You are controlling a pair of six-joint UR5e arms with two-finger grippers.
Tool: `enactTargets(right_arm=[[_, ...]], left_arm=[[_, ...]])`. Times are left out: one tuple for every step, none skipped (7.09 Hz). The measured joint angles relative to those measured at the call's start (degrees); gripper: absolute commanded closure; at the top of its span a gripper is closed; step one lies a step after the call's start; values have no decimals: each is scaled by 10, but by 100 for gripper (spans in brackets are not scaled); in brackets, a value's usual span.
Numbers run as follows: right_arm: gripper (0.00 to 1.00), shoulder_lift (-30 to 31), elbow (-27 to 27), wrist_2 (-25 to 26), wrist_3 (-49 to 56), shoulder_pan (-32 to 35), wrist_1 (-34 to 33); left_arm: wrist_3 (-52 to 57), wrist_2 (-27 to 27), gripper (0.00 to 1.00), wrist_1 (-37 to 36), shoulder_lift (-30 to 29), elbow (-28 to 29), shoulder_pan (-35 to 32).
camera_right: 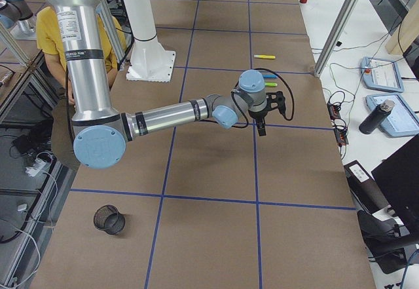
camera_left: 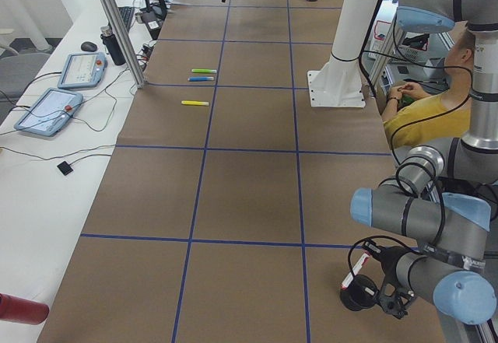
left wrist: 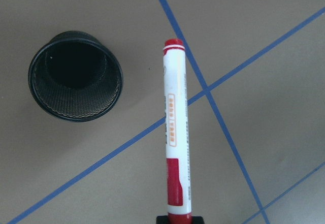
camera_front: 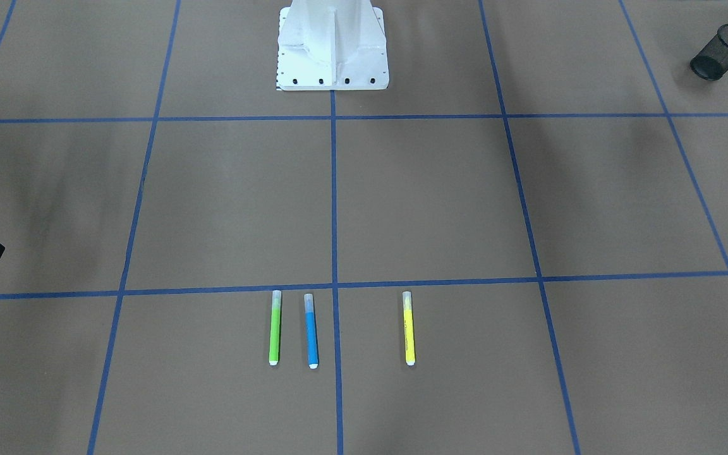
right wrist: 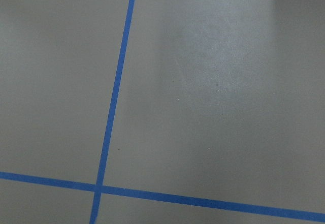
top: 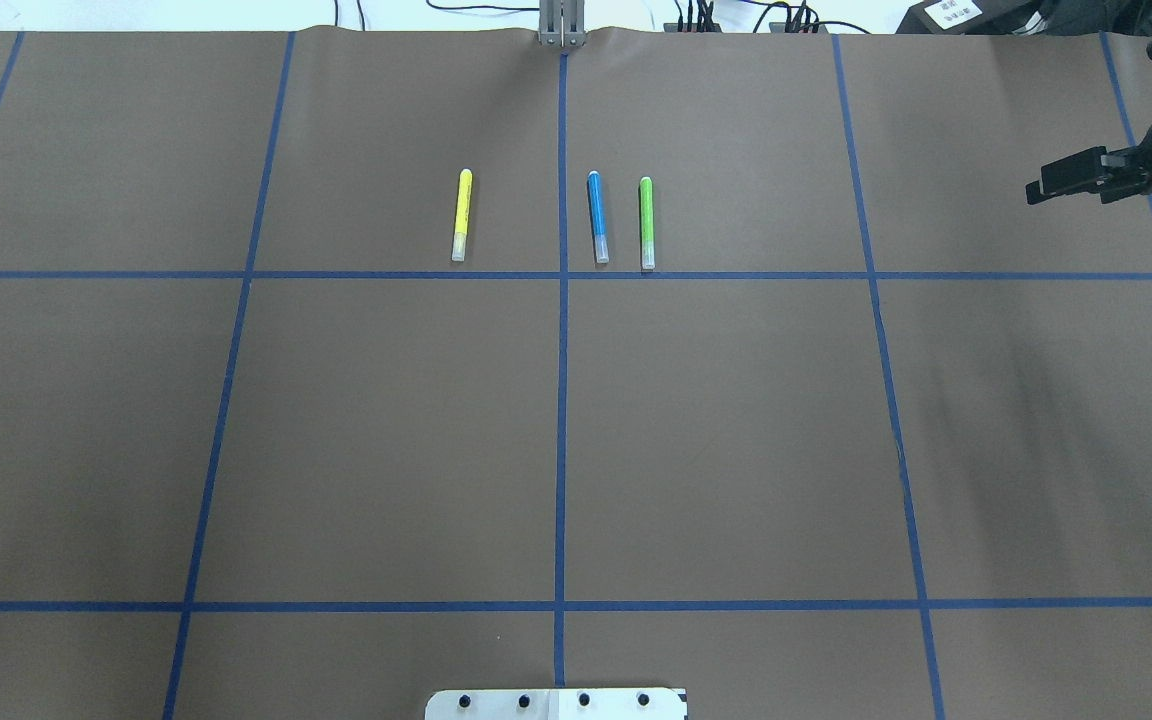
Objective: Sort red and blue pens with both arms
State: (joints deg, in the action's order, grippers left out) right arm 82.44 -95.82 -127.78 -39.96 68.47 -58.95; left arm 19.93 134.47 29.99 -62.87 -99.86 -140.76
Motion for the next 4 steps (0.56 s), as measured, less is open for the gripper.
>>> enactTargets(right_arm=[[1, 1, -2, 0, 0, 0, 0], [1, 1, -3, 0, 0, 0, 0], [1, 2, -5, 0, 0, -1, 1], [1, 2, -5, 1, 0, -3, 2]], left_arm=[[-10, -3, 100, -21, 1, 21, -7], [-23, -10, 100, -40, 1, 31, -14], [-34, -17, 100, -51, 1, 37, -19], [-40, -20, 100, -55, -2, 45, -25]])
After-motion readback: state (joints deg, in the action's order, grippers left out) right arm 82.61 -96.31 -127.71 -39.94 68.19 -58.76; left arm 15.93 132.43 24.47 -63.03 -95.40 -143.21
